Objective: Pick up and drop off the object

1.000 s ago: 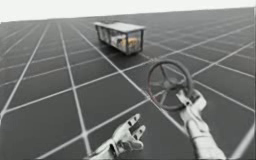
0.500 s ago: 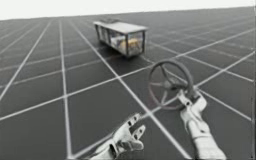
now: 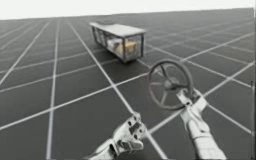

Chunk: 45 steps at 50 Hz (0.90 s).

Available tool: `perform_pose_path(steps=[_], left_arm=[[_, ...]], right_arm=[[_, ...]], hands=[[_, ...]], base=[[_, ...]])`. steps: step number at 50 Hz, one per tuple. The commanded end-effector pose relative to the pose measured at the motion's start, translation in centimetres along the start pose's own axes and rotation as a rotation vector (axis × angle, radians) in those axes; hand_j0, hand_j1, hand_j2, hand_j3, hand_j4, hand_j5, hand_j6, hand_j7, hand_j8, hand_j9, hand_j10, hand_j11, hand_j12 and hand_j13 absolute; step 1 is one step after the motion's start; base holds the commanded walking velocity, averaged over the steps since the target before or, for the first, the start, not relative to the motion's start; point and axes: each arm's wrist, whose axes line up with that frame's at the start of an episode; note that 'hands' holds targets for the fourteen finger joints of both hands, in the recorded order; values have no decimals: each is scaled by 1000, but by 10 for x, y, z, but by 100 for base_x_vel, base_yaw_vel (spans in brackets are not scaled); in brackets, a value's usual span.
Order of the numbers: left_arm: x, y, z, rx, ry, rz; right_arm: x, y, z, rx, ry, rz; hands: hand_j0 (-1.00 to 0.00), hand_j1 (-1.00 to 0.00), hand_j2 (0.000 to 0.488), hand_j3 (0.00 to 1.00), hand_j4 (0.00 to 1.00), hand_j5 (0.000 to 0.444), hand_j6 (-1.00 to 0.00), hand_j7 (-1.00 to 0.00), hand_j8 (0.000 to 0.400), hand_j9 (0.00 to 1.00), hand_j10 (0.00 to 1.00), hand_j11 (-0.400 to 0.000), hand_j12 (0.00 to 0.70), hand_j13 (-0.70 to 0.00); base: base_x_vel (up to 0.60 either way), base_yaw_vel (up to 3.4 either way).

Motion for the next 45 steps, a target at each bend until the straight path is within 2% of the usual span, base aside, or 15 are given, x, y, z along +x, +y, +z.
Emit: perform_pose_path(steps=[1,45], left_arm=[[-3,3,0,-12,-15,-2],[-3,3,0,-12,-15,-2]], right_arm=[[-6,13,8,10,-33,42],[-6,13,8,10,-33,42]], hands=[[0,0,0,1000,1000,0,0,0,0,1000,1000,-400,0,-700],[0,0,0,1000,1000,0,0,0,0,1000,1000,-400,0,-700]], base=[[59,2],[58,4]])
